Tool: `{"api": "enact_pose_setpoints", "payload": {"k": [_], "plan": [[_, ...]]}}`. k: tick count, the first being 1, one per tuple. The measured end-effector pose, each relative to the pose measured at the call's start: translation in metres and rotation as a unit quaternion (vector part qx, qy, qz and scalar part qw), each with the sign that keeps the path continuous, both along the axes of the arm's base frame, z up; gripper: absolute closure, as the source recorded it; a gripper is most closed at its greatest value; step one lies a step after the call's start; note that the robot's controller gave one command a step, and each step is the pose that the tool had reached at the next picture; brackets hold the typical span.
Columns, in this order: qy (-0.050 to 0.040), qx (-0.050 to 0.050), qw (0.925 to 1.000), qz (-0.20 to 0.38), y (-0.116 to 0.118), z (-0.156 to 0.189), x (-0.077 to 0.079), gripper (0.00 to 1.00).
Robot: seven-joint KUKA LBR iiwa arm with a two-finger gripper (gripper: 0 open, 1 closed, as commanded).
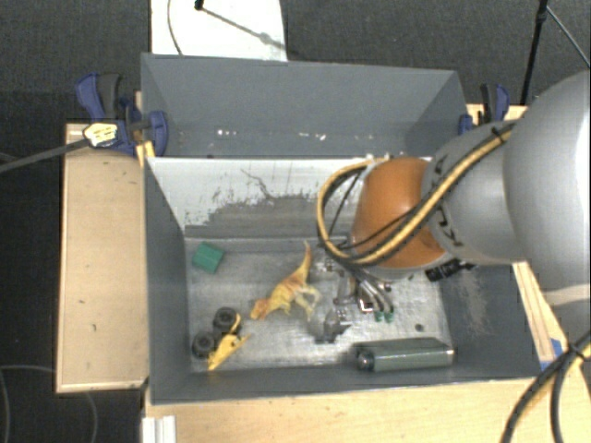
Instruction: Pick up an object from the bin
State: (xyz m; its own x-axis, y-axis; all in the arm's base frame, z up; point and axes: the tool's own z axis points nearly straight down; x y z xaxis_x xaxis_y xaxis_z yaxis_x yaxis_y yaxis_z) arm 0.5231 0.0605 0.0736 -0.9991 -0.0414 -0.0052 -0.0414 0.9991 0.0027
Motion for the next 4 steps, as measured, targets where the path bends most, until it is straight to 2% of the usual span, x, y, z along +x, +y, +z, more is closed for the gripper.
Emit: {"api": "enact_pose_setpoints", "payload": {"k": [1, 2, 3, 4], "plan": [[-0.0002, -0.002, 1.0, 0.005, 0.02, -0.001, 0.017, 0.0], [-0.0013, 0.0, 0.9964, -0.084, 0.064, 0.0, 0.061, 1.0], [-0.0013, 0.0, 0.9965, -0.083, 0.064, 0.0, 0.061, 1.0], [0.0019, -0.001, 0.9977, -0.068, 0.07, 0.073, 0.058, 1.0]]}}
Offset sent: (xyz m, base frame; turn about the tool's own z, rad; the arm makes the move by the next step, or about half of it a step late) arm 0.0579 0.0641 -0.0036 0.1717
